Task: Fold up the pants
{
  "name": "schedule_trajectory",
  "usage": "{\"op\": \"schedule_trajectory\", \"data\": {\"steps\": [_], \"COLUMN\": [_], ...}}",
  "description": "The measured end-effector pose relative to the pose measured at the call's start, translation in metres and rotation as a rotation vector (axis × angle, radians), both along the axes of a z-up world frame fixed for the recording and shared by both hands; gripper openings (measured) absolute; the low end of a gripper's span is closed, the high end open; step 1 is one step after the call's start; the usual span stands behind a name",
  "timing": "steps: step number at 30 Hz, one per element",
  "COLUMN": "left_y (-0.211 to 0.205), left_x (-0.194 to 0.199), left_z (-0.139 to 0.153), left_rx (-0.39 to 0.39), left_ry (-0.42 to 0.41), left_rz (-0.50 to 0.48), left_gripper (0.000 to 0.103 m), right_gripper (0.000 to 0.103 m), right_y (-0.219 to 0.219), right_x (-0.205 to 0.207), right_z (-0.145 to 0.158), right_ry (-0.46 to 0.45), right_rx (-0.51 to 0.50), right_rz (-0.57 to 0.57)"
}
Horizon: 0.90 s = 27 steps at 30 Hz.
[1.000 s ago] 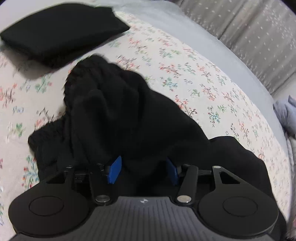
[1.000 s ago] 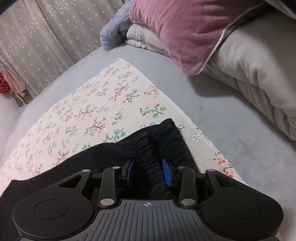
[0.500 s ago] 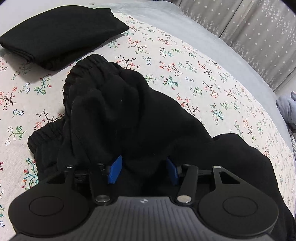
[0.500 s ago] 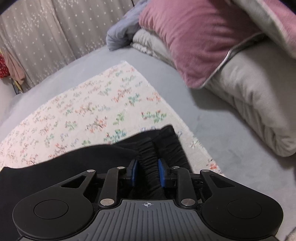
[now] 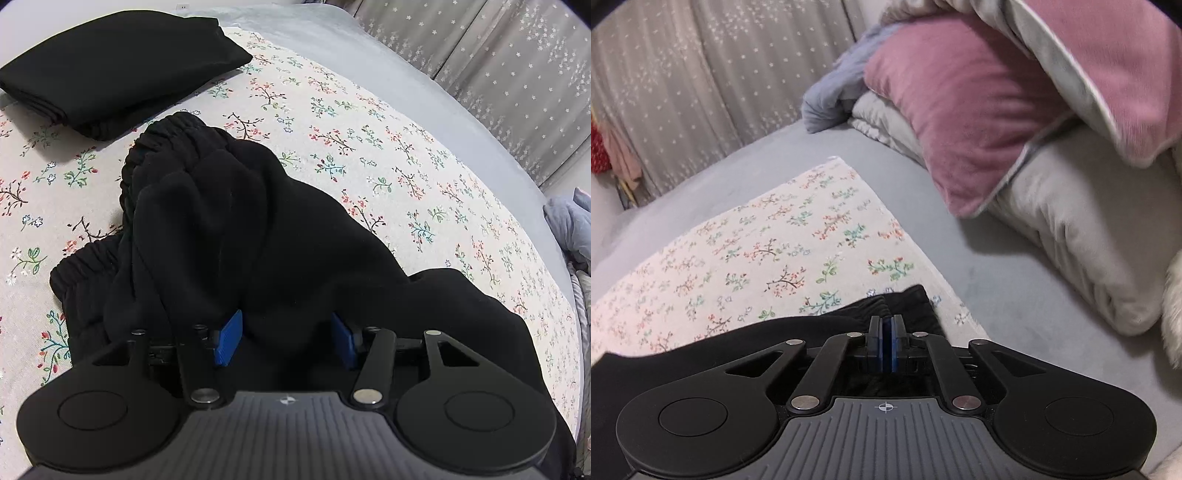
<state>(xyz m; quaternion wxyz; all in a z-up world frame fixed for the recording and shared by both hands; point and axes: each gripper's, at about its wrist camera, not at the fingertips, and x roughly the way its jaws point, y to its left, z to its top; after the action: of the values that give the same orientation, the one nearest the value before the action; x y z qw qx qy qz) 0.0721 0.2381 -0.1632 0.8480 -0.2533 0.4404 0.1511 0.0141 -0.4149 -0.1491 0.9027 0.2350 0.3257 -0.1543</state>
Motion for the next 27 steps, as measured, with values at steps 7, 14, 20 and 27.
{"op": "schedule_trajectory", "data": {"steps": [7,14,20,27], "left_y": [0.000,-0.004,-0.007,-0.010], "left_x": [0.000,0.002,0.003,-0.013], "left_z": [0.001,0.000,0.001,0.014], "left_rx": [0.003,0.016,0.021,-0.017], "left_ry": [0.003,0.009,0.005,-0.057], "left_rz": [0.003,0.004,0.017,0.020], "left_gripper": [0.060,0.060,0.060,0.059], "right_gripper": [0.042,0.045,0.022,0.007], "right_y": [0.001,0.017,0.017,0.033], "right_x": [0.009,0.007,0.008,0.000], "right_z": [-0.023,-0.019,-0.020,0.018], "right_ry": [0.066,0.090,0.114,0.030], "right_rx": [0.008,-0.006,-0.039,-0.183], "right_rz": [0.059,0.124,0.093,0.013]}}
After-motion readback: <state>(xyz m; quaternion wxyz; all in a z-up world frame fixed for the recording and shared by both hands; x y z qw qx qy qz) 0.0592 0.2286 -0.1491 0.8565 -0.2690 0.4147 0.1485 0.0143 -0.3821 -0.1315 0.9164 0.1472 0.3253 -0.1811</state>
